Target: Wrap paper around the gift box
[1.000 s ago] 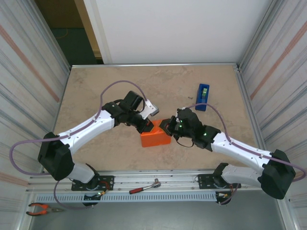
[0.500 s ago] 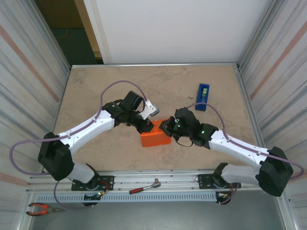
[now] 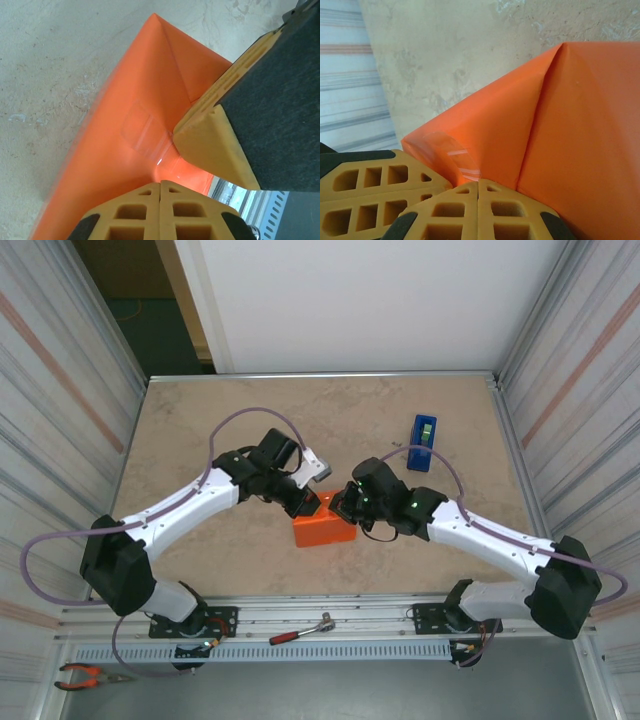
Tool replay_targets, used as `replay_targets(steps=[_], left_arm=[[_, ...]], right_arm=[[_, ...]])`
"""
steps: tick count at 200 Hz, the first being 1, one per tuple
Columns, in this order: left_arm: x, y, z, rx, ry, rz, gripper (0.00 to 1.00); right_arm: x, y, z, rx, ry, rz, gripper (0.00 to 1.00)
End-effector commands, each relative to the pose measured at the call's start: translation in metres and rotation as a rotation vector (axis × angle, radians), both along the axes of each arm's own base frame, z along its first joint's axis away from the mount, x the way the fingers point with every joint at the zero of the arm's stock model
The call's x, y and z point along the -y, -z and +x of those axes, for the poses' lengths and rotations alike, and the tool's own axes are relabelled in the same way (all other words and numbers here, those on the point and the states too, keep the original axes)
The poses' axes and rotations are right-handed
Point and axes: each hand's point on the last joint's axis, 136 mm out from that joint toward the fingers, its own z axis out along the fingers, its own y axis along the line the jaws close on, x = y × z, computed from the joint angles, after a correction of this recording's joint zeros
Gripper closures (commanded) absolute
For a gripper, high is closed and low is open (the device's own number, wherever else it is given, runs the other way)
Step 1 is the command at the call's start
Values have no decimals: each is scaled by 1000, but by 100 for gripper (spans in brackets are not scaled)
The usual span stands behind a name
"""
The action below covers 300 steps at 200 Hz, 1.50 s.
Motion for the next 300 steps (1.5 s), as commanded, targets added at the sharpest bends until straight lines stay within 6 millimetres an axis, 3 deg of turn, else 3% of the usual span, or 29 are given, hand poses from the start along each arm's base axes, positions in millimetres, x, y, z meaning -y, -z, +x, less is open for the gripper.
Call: replay_targets(steps=[1,42,91,134,174,246,268,300], left_arm=[[-15,1,-9,-101,-44,37,100],[-17,-38,12,-58,-109,-48,100],[4,-52,20,-73,-72,-105,100],[19,-43,25,-92,-55,-94,100],[27,-20,26,-131,-59,-64,100],[17,24,23,-162,-96,38,100],[16,18,24,-133,-86,46,100],[22,-18,26,-82,-81,-21,100]], right_arm=[[25,52,-24,-119,-22,-205,100],[28,58,-26,-135,-7,-214,100],[32,61,-28,-140,10,-215,100],[33,60,-28,-135,17,-218,100],[35,62,-29,-134,20,-219,100],[36,63,-29,-133,25,-224,100],[35,63,-29,-133,25,-220,100],[36,63,-29,-133,27,-220,100]])
